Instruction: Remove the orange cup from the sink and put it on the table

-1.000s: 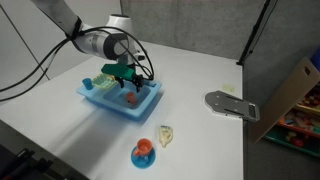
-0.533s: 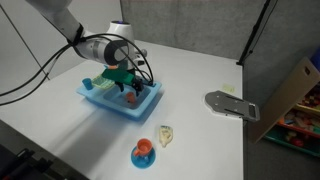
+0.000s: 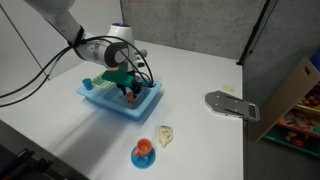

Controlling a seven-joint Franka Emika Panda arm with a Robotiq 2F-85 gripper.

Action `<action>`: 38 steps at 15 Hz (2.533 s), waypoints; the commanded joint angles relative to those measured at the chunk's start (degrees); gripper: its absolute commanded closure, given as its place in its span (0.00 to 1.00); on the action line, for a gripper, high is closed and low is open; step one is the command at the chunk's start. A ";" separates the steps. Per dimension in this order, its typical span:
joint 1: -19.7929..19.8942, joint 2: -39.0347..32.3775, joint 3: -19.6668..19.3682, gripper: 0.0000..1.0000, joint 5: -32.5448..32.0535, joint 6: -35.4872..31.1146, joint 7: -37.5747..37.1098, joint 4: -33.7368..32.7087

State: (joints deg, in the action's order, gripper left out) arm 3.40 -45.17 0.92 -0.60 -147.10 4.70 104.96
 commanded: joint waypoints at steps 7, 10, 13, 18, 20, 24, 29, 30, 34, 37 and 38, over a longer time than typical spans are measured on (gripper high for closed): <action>-0.36 4.01 -1.83 0.80 0.04 1.81 -1.69 1.41; -0.40 6.40 -2.08 0.81 0.05 3.29 -1.98 2.07; -0.07 8.80 -2.03 0.82 0.23 5.31 -1.70 2.57; 0.53 11.45 -3.42 0.83 0.58 8.62 -3.30 2.50; 0.75 11.70 -4.51 0.76 0.41 11.00 -4.38 1.80; 2.11 11.80 -6.20 0.83 0.59 15.29 -5.25 0.52; 4.68 10.62 -7.47 0.83 1.62 18.96 -6.13 -1.88; 5.24 10.26 -7.59 0.83 2.18 19.49 -6.15 -2.41; 7.93 7.84 -7.41 0.83 6.18 20.96 -6.91 -5.53; 9.43 6.16 -7.38 0.83 9.55 20.75 -8.48 -7.18; 9.91 6.20 -6.99 0.83 10.40 20.17 -7.71 -7.03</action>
State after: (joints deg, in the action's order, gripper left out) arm 11.82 -37.19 -6.84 7.24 -128.20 -2.27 100.92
